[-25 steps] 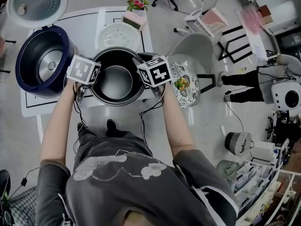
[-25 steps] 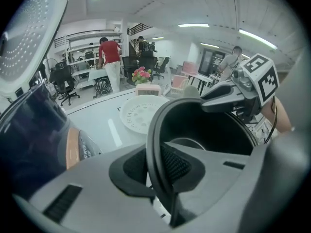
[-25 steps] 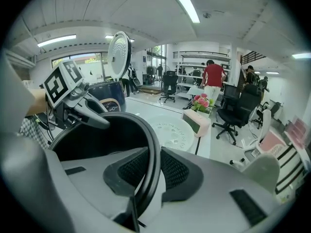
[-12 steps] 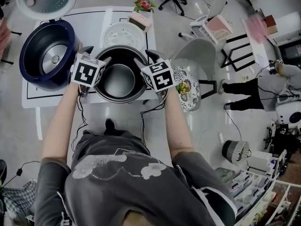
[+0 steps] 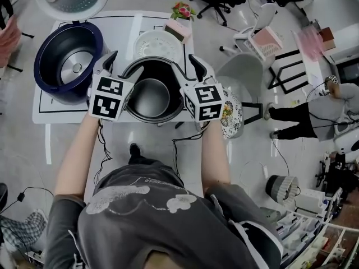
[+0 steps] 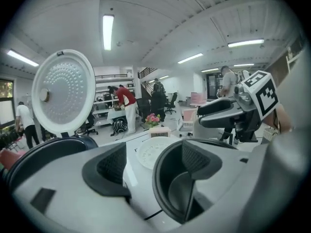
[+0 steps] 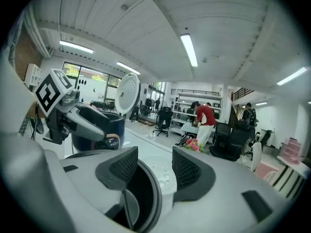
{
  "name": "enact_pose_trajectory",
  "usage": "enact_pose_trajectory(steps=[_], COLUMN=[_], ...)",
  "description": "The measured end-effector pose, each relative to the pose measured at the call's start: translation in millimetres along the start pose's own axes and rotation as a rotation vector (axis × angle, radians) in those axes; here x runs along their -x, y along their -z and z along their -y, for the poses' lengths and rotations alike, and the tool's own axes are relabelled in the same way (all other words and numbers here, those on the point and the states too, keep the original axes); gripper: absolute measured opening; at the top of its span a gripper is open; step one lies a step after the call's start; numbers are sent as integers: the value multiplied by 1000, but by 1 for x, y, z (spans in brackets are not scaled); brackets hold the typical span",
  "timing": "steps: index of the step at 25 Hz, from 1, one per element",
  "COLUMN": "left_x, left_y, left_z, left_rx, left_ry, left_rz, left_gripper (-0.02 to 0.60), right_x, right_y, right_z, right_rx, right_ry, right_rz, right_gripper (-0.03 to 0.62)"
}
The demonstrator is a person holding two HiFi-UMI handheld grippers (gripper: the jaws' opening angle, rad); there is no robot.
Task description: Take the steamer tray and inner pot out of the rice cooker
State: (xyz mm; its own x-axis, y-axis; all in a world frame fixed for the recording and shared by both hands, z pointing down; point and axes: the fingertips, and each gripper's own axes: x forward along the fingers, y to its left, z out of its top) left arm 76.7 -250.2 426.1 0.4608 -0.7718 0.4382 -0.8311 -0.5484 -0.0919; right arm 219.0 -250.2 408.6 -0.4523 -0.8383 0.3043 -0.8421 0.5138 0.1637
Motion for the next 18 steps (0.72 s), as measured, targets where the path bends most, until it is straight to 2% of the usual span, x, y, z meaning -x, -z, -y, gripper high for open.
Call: enact_pose_trajectory(steps=[2,5,7,9,11,13,18], left_x=[13,37,57,76,95,112,159], left_y=[-5,-9,-12,-13,-11,-8,5], left_z=[-7,-17,-23,-29,-33,-36,-47], left_rx=[-17,-18,-8,-4,0,11,59], left_ry=[-42,-90,-125,-161,-181,-198,-261], left_rz=[42,94,126,151,163,169,192], left_gripper=[359,354,304,228,202,170,33], right_x=[4,18,29,39,47,51,57], right_y=[-16,-43,-60,-73,-82,-86,-95], right_z=[-8,-19,-24,-31,-42,-55,-96], right_rx=[8,-25,-73,-125,-159,-164,-144], right_ry=[0,10,17,10,-7,-21,-96], right_rz=[65,183,260,319,356,364,364], right_gripper=[233,180,118,86,72,60,38])
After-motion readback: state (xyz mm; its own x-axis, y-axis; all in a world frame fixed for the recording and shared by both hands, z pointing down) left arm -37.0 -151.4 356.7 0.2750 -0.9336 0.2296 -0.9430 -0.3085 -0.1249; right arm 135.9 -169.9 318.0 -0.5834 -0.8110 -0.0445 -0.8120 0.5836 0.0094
